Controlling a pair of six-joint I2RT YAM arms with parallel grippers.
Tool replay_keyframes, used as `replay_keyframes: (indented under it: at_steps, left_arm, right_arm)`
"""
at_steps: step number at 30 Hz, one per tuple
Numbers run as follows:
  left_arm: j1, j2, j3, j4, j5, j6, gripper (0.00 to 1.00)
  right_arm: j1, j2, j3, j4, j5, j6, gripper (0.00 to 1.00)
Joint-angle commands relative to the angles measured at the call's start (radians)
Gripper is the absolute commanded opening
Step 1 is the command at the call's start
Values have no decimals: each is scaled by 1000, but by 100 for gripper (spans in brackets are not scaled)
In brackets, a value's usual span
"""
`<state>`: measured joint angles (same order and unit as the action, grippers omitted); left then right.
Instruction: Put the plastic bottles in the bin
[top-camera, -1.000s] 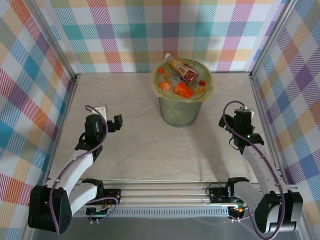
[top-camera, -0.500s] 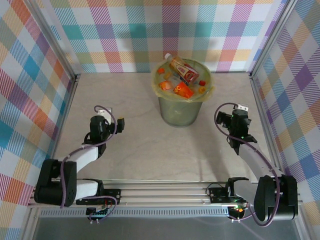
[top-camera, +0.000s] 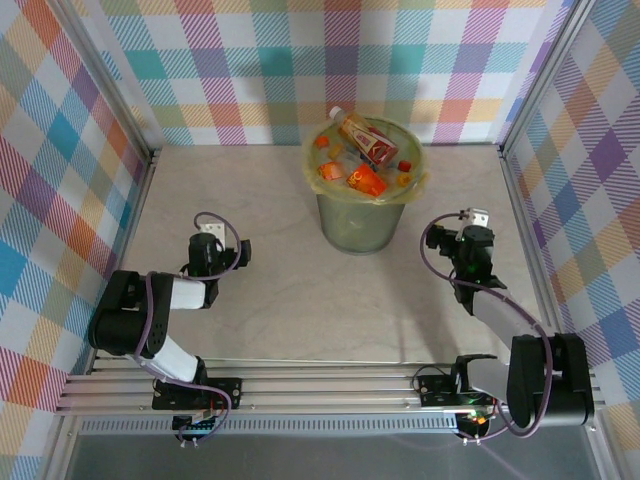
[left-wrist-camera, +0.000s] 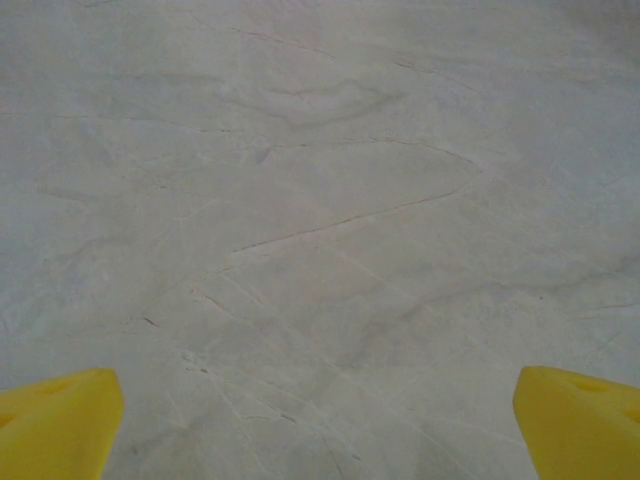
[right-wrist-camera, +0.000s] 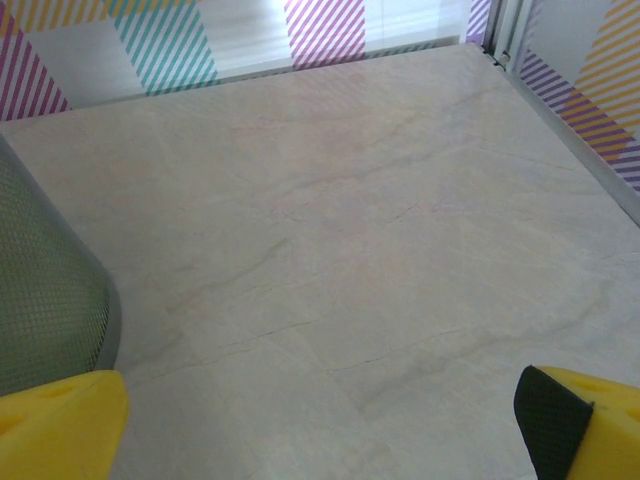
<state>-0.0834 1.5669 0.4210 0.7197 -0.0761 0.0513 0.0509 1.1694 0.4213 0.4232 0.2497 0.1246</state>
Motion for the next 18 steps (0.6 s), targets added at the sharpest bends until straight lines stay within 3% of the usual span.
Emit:
replay_keyframes:
  at_steps: [1, 18]
  left_arm:
    - [9, -1, 3, 83, -51, -31, 100]
    - [8, -4, -5, 90, -79, -42, 100]
  right_arm:
    - [-5, 36, -34, 151, -37, -37, 100]
    - [-16, 365, -75, 536, -162, -106, 100]
